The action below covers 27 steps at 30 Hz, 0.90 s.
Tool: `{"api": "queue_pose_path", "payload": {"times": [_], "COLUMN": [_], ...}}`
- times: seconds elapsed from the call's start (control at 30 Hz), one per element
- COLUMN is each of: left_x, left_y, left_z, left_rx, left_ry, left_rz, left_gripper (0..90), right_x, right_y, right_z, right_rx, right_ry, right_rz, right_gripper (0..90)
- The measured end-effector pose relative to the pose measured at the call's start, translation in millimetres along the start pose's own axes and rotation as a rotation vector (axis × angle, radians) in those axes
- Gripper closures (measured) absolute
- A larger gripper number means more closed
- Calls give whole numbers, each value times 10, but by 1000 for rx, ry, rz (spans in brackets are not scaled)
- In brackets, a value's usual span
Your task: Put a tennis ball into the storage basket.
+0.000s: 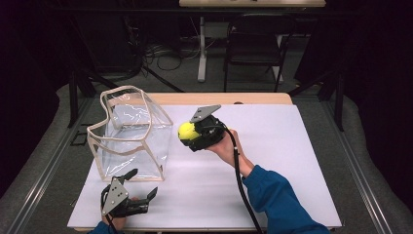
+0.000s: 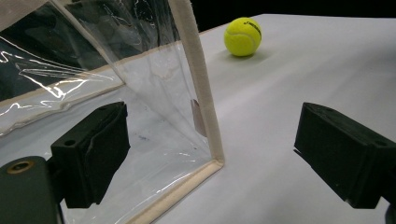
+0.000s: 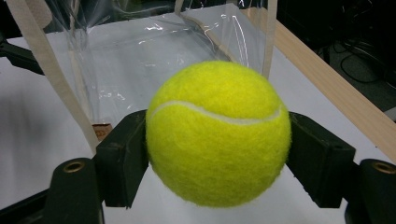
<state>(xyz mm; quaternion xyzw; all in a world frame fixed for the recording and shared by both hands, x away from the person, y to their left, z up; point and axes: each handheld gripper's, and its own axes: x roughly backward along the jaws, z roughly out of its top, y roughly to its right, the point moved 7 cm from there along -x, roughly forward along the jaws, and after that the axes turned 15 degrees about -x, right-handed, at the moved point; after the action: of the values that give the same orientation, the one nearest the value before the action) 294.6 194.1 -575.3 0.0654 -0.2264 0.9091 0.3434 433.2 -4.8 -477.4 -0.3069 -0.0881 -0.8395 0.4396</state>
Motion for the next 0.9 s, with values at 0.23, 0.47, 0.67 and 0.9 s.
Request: {"api": "queue_pose_path", "payload": {"times": [0.23,0.47,0.67,0.9], "left_x": [-1,2,3,4], "left_y": [-6,-2,-1,-2], "left_z": [-6,-1,3,3], "left_rx": [5,3,7,6], "left_ry": [-1,2,5,5], "left_rz": [4,2,5,4], "left_gripper": [101,101,101,101], "right_x": [-4,12,39,42], "right_y": [13,19,15,29], "right_z": [36,101,167,242], "right_rx": [-5,1,6,9], "right_ry": [-2,-2,-2,-5], "right_rz": [3,-4,-6,-9], "right_gripper": [265,265,265,266]}}
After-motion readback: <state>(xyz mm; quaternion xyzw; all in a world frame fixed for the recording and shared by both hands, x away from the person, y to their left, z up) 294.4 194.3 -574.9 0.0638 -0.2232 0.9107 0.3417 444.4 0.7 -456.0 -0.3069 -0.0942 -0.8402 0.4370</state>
